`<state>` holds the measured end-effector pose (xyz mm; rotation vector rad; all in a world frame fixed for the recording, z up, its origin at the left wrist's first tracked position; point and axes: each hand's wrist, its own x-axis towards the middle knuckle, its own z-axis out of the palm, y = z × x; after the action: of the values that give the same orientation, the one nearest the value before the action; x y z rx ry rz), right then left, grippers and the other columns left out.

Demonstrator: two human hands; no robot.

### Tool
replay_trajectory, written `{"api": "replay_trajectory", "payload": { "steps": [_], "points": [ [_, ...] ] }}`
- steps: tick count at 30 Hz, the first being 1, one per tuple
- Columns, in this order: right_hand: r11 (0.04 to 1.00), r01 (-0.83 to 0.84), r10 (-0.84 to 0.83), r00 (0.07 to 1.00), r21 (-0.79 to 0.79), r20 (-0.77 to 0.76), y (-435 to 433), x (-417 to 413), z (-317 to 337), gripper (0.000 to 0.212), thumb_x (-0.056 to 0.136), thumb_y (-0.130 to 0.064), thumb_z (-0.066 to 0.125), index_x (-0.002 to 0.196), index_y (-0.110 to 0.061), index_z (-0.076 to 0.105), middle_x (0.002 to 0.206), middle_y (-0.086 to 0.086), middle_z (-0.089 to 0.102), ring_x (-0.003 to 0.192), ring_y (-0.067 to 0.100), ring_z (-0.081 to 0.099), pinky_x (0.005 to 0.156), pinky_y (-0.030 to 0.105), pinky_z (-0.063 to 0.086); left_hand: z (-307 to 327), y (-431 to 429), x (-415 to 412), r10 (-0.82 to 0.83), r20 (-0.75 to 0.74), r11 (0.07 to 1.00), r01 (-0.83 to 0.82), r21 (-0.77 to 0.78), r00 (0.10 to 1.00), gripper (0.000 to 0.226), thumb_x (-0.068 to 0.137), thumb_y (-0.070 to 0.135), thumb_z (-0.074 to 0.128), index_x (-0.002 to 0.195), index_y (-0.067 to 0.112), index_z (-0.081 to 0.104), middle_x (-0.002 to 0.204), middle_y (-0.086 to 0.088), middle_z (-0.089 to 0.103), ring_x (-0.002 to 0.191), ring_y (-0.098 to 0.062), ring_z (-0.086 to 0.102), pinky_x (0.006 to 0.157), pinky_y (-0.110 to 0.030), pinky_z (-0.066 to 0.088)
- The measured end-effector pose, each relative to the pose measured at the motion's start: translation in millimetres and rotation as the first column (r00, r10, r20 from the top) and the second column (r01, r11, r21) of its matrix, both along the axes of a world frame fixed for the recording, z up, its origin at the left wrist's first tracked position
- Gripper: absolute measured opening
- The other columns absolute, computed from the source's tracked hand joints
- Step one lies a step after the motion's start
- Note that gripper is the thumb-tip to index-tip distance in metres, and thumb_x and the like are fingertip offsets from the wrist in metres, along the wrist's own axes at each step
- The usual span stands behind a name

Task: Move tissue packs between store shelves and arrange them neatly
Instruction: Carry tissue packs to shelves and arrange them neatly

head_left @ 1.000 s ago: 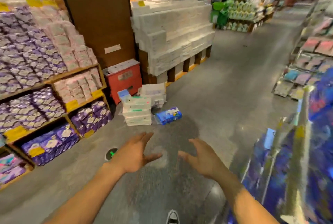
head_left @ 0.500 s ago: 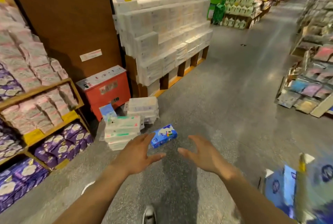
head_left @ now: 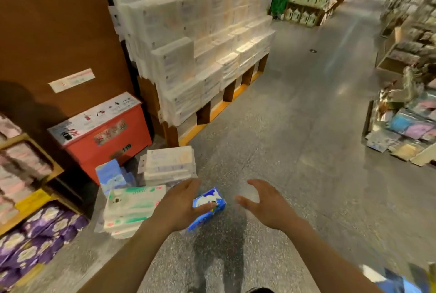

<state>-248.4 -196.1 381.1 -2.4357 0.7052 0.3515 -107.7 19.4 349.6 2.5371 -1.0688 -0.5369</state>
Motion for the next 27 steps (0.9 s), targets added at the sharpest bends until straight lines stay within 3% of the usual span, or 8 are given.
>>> {"api": "replay_trajectory", "payload": {
  "steps": [5, 10, 14, 18, 23, 27],
  "points": [
    [0.998, -0.031, 0.03, 0.999, 0.058, 0.013, -56, 87, -25, 0.08, 0.091, -0.064, 0.057, 0.155, -0.021, 0.036, 0.161, 0.001, 0.036, 0.147, 0.019, 0.033, 0.119, 0.033, 0.027, -19, -43, 73, 0.103, -0.015, 0.995, -0.103, -0.006, 0.995, 0.126, 0.06, 0.103, 0.009, 0.156, 0.023, 0.029, 0.156, -0.003, 0.042, 0.137, -0.023, 0.044, 0.109, -0.036, 0.04],
    [0.988, -0.107, 0.111, 0.993, 0.112, -0.032, -115, 172, -72, 0.085, 0.088, -0.069, 0.055, 0.157, -0.026, 0.032, 0.163, -0.001, 0.033, 0.149, 0.019, 0.032, 0.12, 0.038, 0.028, -68, -80, 122, 0.257, -0.048, 0.966, -0.257, -0.006, 0.965, 0.095, 0.083, 0.083, 0.04, 0.155, 0.023, 0.03, 0.152, -0.001, 0.046, 0.133, -0.019, 0.047, 0.106, -0.032, 0.041],
    [0.975, -0.184, 0.19, 0.981, 0.123, -0.036, -161, 239, -138, 0.082, 0.09, -0.065, 0.058, 0.157, -0.027, 0.031, 0.162, -0.001, 0.034, 0.148, 0.02, 0.034, 0.118, 0.037, 0.03, -136, -113, 155, 0.362, -0.091, 0.93, -0.366, -0.031, 0.928, 0.114, 0.068, 0.1, 0.017, 0.154, 0.027, 0.033, 0.151, 0.002, 0.048, 0.132, -0.015, 0.048, 0.105, -0.028, 0.041],
    [0.967, -0.215, 0.222, 0.974, 0.139, -0.037, -191, 290, -232, 0.083, 0.089, -0.067, 0.056, 0.157, -0.027, 0.031, 0.163, 0.0, 0.034, 0.148, 0.021, 0.033, 0.119, 0.039, 0.031, -228, -140, 186, 0.454, -0.188, 0.888, -0.459, 0.017, 0.871, 0.137, 0.048, 0.107, 0.003, 0.159, 0.029, 0.021, 0.162, 0.002, 0.031, 0.145, -0.017, 0.034, 0.114, -0.03, 0.032],
    [0.961, -0.231, 0.245, 0.967, 0.151, -0.077, -206, 333, -390, 0.084, 0.088, -0.066, 0.056, 0.157, -0.025, 0.03, 0.162, 0.001, 0.034, 0.147, 0.022, 0.035, 0.116, 0.037, 0.032, -395, -154, 225, 0.521, -0.165, 0.852, -0.523, 0.035, 0.837, 0.124, 0.059, 0.104, 0.012, 0.157, 0.029, 0.025, 0.158, -0.001, 0.039, 0.141, -0.019, 0.041, 0.111, -0.033, 0.038],
    [0.958, -0.222, 0.247, 0.961, 0.18, -0.127, -208, 358, -526, 0.084, 0.088, -0.062, 0.06, 0.156, -0.022, 0.031, 0.161, 0.004, 0.036, 0.145, 0.023, 0.038, 0.115, 0.036, 0.035, -524, -155, 236, 0.563, -0.179, 0.825, -0.562, 0.061, 0.807, 0.135, 0.051, 0.107, 0.004, 0.156, 0.027, 0.028, 0.158, -0.002, 0.039, 0.139, -0.022, 0.044, 0.109, -0.036, 0.041]
  ]
}}
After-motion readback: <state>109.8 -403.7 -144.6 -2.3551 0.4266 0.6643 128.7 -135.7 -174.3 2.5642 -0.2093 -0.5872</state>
